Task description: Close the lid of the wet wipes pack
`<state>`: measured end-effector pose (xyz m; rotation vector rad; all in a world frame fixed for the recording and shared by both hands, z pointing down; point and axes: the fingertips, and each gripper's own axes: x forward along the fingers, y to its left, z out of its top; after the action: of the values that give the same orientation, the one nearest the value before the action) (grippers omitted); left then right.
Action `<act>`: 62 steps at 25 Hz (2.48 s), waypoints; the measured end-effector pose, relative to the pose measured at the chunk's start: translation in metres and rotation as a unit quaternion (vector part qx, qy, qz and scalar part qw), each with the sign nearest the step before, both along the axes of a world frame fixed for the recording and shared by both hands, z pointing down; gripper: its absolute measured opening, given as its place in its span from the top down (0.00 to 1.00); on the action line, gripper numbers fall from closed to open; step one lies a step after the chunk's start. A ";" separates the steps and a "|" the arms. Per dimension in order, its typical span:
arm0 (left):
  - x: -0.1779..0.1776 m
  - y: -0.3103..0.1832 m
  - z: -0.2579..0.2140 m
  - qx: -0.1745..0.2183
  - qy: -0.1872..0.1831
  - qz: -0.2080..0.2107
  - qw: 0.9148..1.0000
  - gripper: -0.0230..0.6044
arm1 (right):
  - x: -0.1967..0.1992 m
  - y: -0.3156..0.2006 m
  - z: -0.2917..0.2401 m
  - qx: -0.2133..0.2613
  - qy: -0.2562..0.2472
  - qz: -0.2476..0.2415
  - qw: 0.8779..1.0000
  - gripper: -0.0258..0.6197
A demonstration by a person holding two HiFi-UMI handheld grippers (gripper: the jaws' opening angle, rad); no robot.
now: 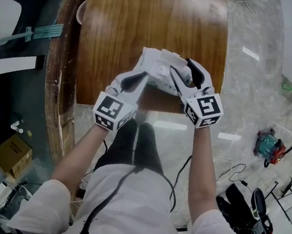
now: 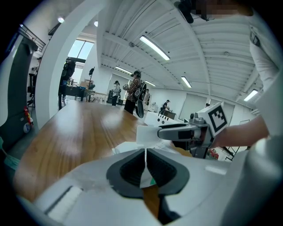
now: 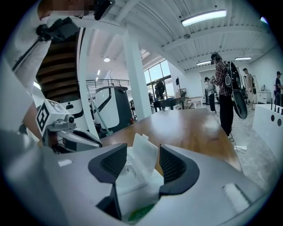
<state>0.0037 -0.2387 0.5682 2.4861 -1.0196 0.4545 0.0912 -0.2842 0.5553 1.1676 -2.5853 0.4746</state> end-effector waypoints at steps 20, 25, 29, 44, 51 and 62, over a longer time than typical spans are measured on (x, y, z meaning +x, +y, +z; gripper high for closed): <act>-0.003 0.003 -0.003 0.006 0.001 -0.013 1.000 0.94 | -0.008 0.010 -0.006 0.006 -0.015 -0.021 1.000 0.61; -0.003 0.006 -0.006 0.008 0.001 -0.013 1.000 0.94 | -0.009 0.016 -0.007 0.005 -0.013 -0.025 1.000 0.61; -0.005 0.008 -0.007 0.009 0.001 -0.015 1.000 0.94 | -0.011 0.020 -0.007 0.005 -0.012 -0.027 1.000 0.61; -0.007 0.020 -0.014 0.016 0.005 -0.010 1.000 0.94 | -0.016 0.033 -0.003 0.001 -0.004 -0.030 1.000 0.61; -0.009 0.024 -0.016 0.018 0.006 -0.008 1.000 0.94 | -0.019 0.040 0.001 -0.002 0.011 -0.037 0.999 0.61; -0.015 0.028 -0.020 0.019 0.007 -0.011 1.000 0.94 | -0.026 0.051 0.011 -0.011 0.061 -0.061 0.996 0.61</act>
<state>-0.0109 -0.2103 0.5481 2.5053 -1.0578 0.4147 0.0653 -0.2328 0.5659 0.9935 -2.5215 0.3919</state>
